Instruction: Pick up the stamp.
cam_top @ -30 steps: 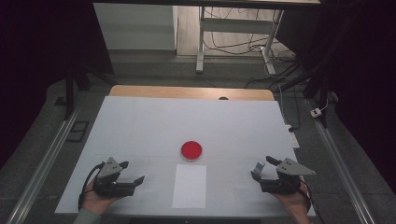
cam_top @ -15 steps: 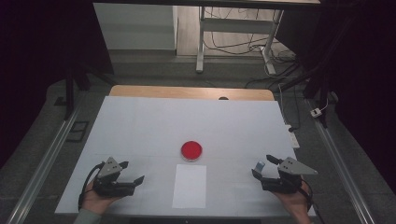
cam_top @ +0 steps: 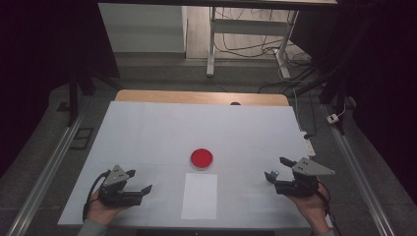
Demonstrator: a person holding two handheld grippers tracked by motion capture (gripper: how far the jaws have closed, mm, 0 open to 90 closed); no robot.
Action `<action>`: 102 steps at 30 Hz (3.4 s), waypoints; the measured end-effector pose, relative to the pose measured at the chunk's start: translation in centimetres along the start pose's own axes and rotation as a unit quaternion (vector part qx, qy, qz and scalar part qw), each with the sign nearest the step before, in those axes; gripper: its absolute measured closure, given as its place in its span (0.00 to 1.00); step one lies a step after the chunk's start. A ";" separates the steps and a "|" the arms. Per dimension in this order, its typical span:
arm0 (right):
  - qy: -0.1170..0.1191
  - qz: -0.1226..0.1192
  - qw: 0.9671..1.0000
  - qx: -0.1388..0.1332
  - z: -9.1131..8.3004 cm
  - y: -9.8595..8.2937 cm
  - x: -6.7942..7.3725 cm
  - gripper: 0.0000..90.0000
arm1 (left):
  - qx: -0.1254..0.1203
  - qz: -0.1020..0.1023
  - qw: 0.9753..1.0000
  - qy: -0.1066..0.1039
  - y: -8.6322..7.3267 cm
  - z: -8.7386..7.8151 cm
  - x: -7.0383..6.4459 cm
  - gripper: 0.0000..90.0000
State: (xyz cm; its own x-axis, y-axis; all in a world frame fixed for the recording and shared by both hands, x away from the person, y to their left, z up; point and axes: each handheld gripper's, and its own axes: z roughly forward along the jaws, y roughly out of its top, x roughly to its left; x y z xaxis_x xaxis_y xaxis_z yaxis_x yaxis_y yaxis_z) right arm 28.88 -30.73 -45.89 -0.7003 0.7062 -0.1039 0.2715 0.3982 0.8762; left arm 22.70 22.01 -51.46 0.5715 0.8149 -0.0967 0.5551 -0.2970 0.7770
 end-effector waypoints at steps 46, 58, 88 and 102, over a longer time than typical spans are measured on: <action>0.018 0.013 0.987 0.159 2.9 -0.8 -2.4 0.55 | 0.014 0.006 1.000 -0.004 0.0 0.6 0.1 0.19; 0.025 0.005 0.985 0.171 3.1 -1.2 -2.3 0.83 | 0.016 0.006 1.000 -0.005 -0.1 0.7 0.2 0.19; 0.015 0.046 0.993 0.104 2.1 -0.6 -2.6 0.84 | 0.020 0.009 1.000 -0.005 -0.2 0.8 0.2 0.19; 0.030 0.067 0.995 0.069 1.9 -0.2 -2.6 0.84 | 0.021 0.008 1.000 -0.005 -0.2 0.9 0.2 0.19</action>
State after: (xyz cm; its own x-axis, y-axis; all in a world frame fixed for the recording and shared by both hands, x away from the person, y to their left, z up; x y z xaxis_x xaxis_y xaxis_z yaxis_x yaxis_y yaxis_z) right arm 31.85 -31.54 -46.73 -0.6890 0.7236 0.0415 0.4504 0.3825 0.8067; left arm 23.29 21.80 -52.17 0.5862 0.8052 -0.0897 0.5698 -0.3310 0.7522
